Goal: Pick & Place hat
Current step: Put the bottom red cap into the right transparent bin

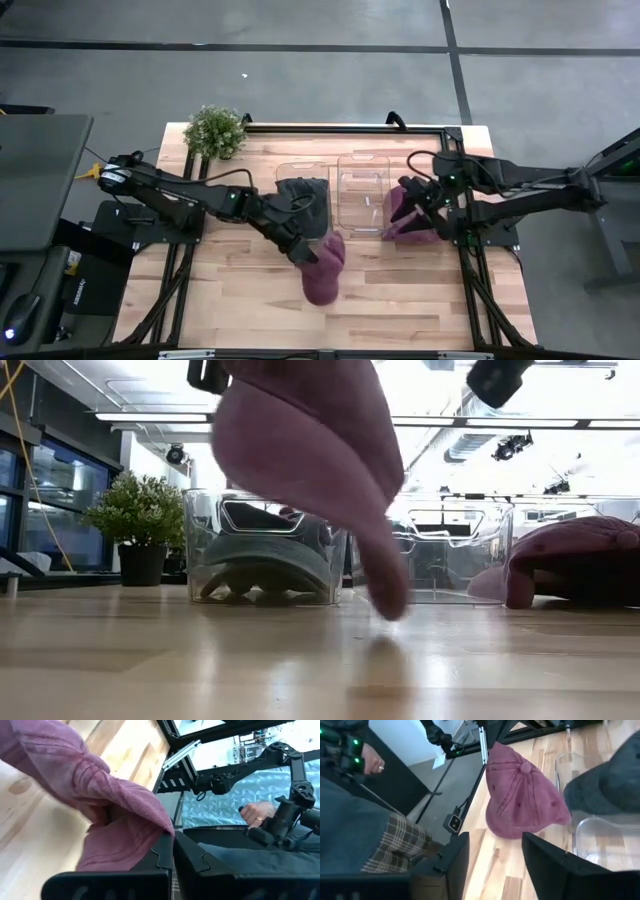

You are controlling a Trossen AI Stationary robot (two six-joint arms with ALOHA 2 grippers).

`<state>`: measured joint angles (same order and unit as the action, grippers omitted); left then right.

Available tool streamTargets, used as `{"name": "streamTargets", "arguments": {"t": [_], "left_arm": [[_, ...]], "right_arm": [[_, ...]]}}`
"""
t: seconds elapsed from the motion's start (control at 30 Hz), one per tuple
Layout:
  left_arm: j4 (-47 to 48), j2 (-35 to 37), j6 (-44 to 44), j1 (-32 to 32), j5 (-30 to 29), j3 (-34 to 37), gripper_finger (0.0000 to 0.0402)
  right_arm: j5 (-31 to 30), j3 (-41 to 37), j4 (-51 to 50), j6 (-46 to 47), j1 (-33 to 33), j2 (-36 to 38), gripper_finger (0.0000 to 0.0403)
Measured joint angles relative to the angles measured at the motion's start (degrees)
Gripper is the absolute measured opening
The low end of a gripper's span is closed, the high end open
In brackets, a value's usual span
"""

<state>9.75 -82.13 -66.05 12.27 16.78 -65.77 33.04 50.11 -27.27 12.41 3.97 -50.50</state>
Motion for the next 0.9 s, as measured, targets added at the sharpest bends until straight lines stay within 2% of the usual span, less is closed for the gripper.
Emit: {"name": "streamTargets", "arguments": {"t": [0.27, 0.67, 0.9], "left_arm": [[0.76, -0.02, 0.4, 0.11, 3.42, -3.58, 0.0], [0.88, -0.02, 2.83, 0.11, 15.3, -9.71, 0.0], [2.65, -0.07, 2.15, 0.11, 17.27, -9.76, 0.0]], "right_arm": [[0.41, 10.43, -1.22, -8.56, 0.04, -12.71, 0.0224], [3.98, 28.43, -10.9, -25.1, 0.04, -30.21, 0.0227], [4.04, 36.14, -11.51, -32.17, -1.43, -34.99, 0.0227]]}}
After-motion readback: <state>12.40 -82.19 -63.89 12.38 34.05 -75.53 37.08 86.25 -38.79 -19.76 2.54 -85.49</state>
